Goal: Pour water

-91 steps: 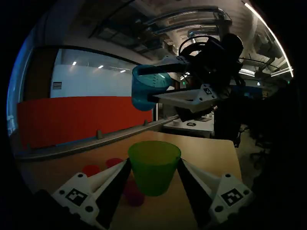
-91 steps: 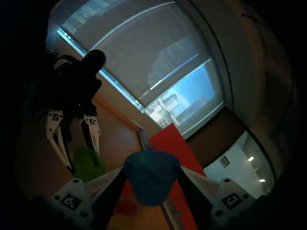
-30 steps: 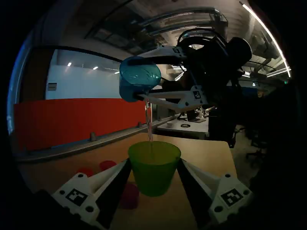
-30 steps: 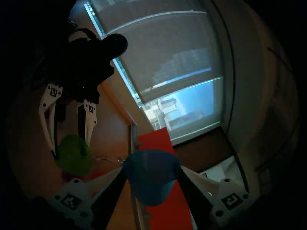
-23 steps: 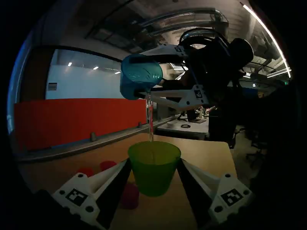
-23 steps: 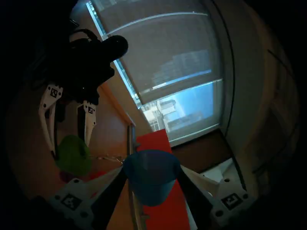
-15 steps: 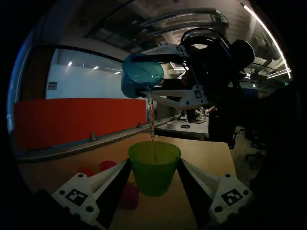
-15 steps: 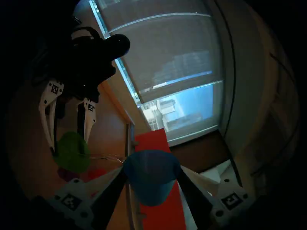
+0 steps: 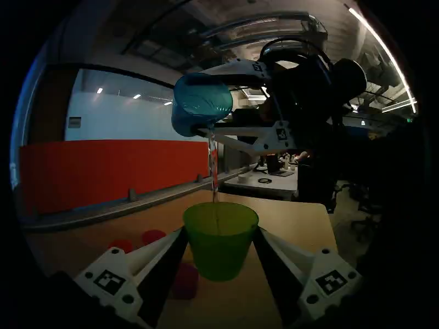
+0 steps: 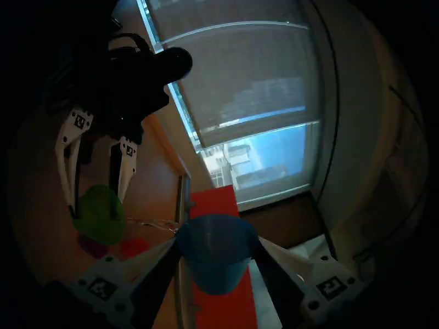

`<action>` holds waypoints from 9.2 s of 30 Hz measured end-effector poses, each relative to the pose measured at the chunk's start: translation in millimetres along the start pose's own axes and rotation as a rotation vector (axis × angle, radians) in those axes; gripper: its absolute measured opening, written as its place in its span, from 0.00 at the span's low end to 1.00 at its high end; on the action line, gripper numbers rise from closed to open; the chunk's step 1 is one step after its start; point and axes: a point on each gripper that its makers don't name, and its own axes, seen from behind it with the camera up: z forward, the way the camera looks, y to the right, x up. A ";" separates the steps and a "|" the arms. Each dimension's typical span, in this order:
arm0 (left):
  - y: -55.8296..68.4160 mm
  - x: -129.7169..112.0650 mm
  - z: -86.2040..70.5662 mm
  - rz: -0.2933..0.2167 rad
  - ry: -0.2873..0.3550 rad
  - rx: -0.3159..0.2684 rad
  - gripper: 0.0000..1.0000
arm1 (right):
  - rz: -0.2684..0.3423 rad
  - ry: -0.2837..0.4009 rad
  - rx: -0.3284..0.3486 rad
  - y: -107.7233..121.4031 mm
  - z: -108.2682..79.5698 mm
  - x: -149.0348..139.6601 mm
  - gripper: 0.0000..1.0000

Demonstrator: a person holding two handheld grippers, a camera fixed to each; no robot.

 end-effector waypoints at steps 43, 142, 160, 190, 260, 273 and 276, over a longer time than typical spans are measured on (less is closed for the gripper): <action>-0.6 0.7 3.3 -0.007 -0.004 -0.002 0.84 | -0.164 0.008 -0.055 22.5 -2.3 11.1 0.90; 1.7 7.9 4.3 -0.010 -0.001 -0.005 0.83 | 0.827 0.048 -0.008 -7.7 -20.7 -10.4 0.89; -2.6 10.0 0.7 -0.014 -0.004 0.005 0.83 | 1.235 0.104 0.083 -15.7 -16.6 0.4 0.89; -51.0 -1.4 -23.1 0.006 -0.048 0.124 0.83 | 1.204 0.001 0.023 -40.6 -52.0 -54.7 0.90; -107.1 -129.0 -29.7 0.019 -0.535 0.128 0.84 | 1.218 -0.264 0.340 -219.4 -33.0 -123.2 0.91; -112.6 -151.6 -24.7 0.004 -0.602 0.110 0.84 | 1.202 -0.322 0.430 -261.3 -28.1 -134.0 0.91; -112.9 -154.6 -23.0 -0.002 -0.612 0.106 0.83 | 1.201 -0.334 0.444 -269.0 -27.3 -136.0 0.91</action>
